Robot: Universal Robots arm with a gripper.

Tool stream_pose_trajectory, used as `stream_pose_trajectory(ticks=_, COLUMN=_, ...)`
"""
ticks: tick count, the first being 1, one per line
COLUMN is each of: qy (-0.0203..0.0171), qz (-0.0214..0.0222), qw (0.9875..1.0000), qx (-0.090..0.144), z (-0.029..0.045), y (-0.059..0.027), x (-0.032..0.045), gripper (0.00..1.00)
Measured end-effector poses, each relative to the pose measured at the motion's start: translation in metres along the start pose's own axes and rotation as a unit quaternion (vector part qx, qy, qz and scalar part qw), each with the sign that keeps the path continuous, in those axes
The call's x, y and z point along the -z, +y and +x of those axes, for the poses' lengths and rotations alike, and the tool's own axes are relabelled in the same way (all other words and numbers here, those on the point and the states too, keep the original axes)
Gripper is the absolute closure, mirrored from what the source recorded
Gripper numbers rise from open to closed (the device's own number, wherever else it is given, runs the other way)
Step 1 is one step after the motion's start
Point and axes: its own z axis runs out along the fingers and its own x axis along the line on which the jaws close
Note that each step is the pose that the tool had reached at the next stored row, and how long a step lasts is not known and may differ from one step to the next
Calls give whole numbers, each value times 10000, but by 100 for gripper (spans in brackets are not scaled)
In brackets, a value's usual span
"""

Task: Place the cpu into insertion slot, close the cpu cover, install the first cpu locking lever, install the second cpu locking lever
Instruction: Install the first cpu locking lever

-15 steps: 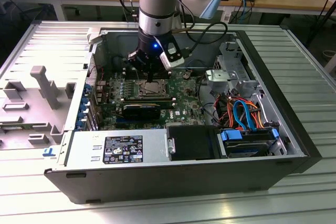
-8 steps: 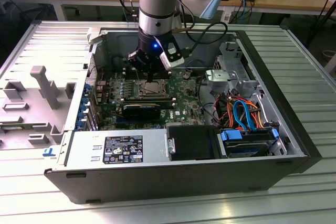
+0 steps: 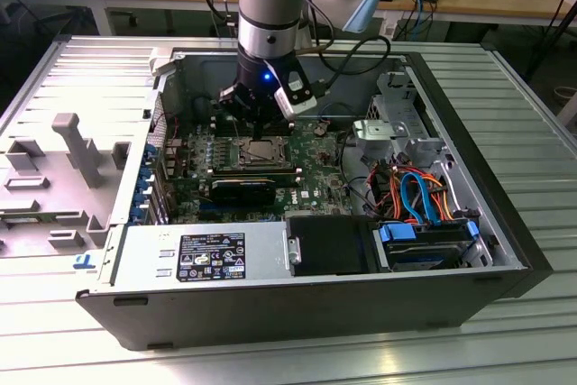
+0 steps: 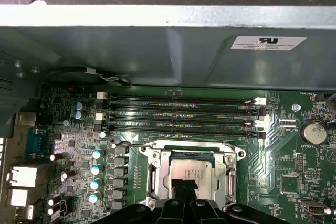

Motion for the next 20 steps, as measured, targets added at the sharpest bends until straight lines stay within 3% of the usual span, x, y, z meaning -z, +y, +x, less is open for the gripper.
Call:
stream_pose_trajectory(ticks=11, qy=0, qz=0, qw=10000, qx=0, z=12, y=2, x=11, gripper=89)
stream_pose_trajectory(ticks=20, qy=-1, qz=0, qw=10000, qx=0, z=80, y=4, x=7, gripper=89)
